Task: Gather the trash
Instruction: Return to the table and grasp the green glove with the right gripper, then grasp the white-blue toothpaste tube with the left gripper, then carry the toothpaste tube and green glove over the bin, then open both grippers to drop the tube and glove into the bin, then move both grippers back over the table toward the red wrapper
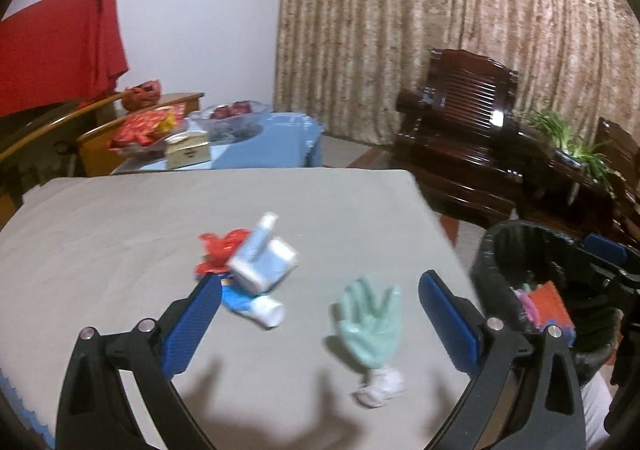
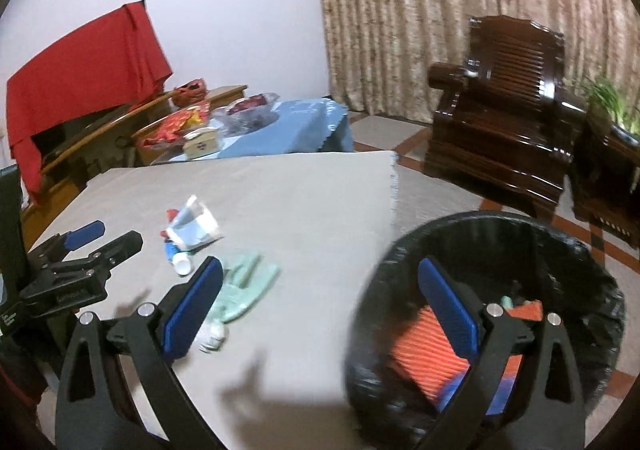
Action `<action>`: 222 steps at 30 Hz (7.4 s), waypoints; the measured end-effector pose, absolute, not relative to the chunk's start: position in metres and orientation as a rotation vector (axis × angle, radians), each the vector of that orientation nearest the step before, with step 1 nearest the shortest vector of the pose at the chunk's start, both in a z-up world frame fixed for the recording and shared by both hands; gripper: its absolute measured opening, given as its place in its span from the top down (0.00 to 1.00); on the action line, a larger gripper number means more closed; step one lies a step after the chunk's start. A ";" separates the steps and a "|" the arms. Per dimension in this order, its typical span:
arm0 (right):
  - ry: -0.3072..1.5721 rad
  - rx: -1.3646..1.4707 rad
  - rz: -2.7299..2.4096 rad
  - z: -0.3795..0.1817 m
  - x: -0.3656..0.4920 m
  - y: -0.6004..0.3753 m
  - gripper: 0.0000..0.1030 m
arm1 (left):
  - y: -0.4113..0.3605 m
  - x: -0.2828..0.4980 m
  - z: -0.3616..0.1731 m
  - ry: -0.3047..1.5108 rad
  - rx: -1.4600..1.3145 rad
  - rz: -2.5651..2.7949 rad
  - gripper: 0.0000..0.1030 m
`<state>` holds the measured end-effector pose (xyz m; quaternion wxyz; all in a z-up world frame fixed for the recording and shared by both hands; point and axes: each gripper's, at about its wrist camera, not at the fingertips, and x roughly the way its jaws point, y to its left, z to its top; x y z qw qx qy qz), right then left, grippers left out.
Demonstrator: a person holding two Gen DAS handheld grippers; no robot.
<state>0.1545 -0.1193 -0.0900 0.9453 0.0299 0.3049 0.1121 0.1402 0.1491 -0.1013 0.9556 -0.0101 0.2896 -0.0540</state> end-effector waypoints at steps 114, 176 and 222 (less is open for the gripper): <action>0.753 0.033 0.326 -0.094 0.214 -0.070 0.80 | 0.143 0.173 -0.106 0.607 -0.082 -0.162 0.64; 0.754 0.153 -0.102 -0.133 0.147 -0.338 0.72 | -0.143 0.173 -0.127 0.659 0.119 -0.600 0.63; 0.666 0.034 0.230 -0.100 0.202 -0.106 0.06 | 0.180 0.164 -0.112 0.575 -0.053 -0.062 0.06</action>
